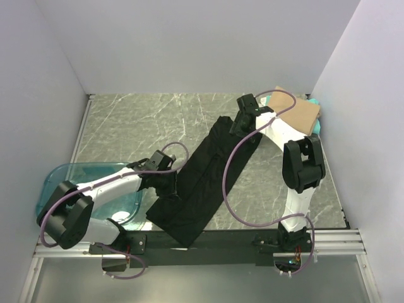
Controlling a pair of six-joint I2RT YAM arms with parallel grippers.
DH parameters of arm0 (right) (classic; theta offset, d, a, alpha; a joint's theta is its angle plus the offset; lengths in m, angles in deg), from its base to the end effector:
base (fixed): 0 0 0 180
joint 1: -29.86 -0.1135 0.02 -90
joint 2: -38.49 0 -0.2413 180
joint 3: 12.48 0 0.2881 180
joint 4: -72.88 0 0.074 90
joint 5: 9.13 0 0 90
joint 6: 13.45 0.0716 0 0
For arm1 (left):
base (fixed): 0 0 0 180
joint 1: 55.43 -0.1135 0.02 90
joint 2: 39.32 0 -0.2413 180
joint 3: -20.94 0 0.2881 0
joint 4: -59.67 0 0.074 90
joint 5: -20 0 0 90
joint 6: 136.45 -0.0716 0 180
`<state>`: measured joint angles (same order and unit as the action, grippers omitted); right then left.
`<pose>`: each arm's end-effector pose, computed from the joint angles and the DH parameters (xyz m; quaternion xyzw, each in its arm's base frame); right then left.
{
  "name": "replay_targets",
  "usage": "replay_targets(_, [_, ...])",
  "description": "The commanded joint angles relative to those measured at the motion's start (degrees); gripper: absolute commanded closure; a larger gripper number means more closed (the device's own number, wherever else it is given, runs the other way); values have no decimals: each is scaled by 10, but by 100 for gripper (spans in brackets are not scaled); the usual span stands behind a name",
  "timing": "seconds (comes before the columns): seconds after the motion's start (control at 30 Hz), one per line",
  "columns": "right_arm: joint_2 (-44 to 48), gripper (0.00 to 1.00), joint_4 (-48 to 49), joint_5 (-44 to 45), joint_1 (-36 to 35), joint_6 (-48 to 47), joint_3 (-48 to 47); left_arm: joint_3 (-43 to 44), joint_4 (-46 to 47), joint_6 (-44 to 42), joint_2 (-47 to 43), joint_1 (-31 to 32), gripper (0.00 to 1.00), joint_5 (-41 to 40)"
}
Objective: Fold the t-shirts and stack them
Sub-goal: Fold the tshirt
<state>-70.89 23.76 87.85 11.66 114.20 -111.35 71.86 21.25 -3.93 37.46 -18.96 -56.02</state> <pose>0.4366 0.1344 0.1634 0.1784 0.9468 0.0705 0.2585 0.2200 -0.1841 0.0935 -0.0240 0.9678 -0.2321 0.0950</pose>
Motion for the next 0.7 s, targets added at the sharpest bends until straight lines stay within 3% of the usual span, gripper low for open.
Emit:
replay_targets(0.0, [-1,35,16,11,-5,17,7,-3,36,2,10,3,63,12])
replay_targets(0.2, [-30,35,13,4,-9,26,15,-21,65,-3,57,3,64,11])
replay_targets(0.67, [-132,36,-24,-15,-9,30,-66,-15,77,-17,113,3,66,33])
